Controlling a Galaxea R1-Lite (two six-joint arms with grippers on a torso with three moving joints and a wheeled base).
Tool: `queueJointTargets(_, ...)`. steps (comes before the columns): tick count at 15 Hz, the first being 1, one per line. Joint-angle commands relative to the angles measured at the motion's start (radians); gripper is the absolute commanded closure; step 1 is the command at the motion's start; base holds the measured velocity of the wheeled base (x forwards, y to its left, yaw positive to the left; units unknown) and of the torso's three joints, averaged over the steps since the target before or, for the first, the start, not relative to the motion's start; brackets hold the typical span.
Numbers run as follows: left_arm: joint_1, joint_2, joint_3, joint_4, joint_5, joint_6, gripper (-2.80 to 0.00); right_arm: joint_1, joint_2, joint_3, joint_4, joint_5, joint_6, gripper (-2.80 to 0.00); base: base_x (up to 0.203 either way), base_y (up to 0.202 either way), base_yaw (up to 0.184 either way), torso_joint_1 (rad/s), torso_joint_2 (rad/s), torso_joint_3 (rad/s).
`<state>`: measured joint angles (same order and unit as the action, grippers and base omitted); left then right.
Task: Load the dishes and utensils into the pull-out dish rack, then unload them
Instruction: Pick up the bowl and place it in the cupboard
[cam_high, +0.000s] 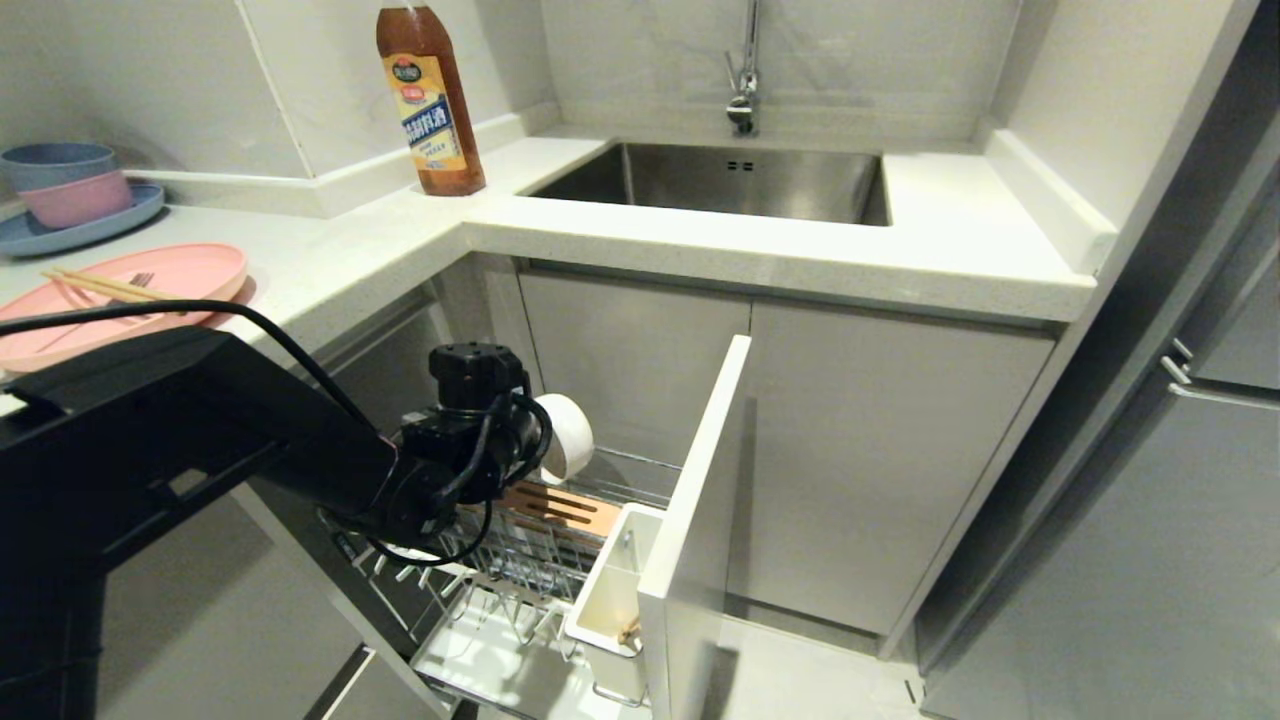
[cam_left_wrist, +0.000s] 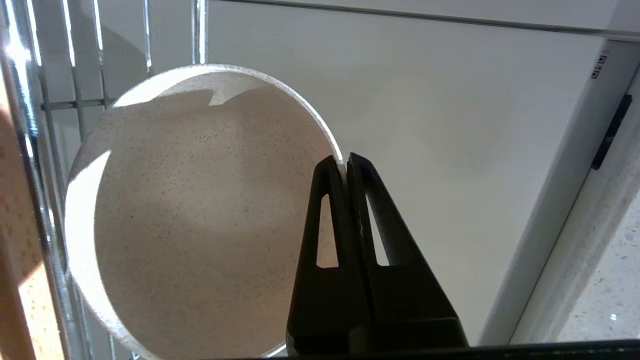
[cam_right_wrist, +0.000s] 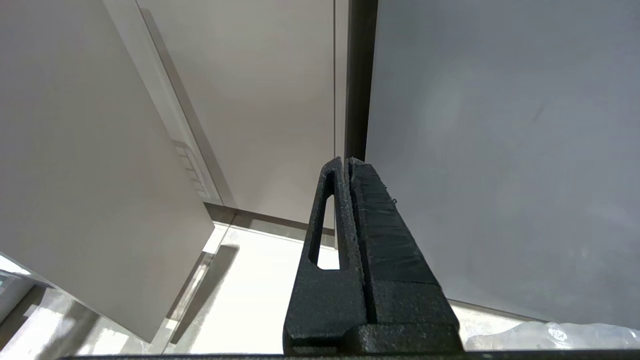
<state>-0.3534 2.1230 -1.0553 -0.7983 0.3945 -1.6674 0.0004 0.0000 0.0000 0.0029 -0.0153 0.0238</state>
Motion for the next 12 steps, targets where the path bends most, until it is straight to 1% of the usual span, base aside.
queueJointTargets(1, 0.001, 0.003, 0.0, -0.002, 0.003, -0.009, 0.0, 0.001, 0.001, 0.002, 0.0, 0.0, 0.0, 0.0, 0.0, 0.0, 0.0, 0.0, 0.0, 0.0)
queueJointTargets(9, 0.001, 0.008, 0.001, 0.006, 0.007, -0.007, 0.0, 0.001, 0.0, 0.003, 0.0, 0.0, 0.001, 0.0, 0.0, 0.0, 0.0, 0.0, 0.0, 0.0)
queueJointTargets(11, 0.001, 0.008, -0.002, 0.042, 0.007, -0.008, 0.0, 0.001, 0.0, 0.002, 0.0, 0.0, 0.001, 0.0, 0.0, 0.0, 0.0, 0.0, 0.0, 0.0)
queueJointTargets(12, 0.001, 0.008, -0.002, 0.042, 0.007, -0.009, 0.0, 0.0, 0.001, 0.003, 0.0, 0.0, 0.0, 0.0, 0.0, 0.0, 0.0, 0.0, 0.0, 0.0)
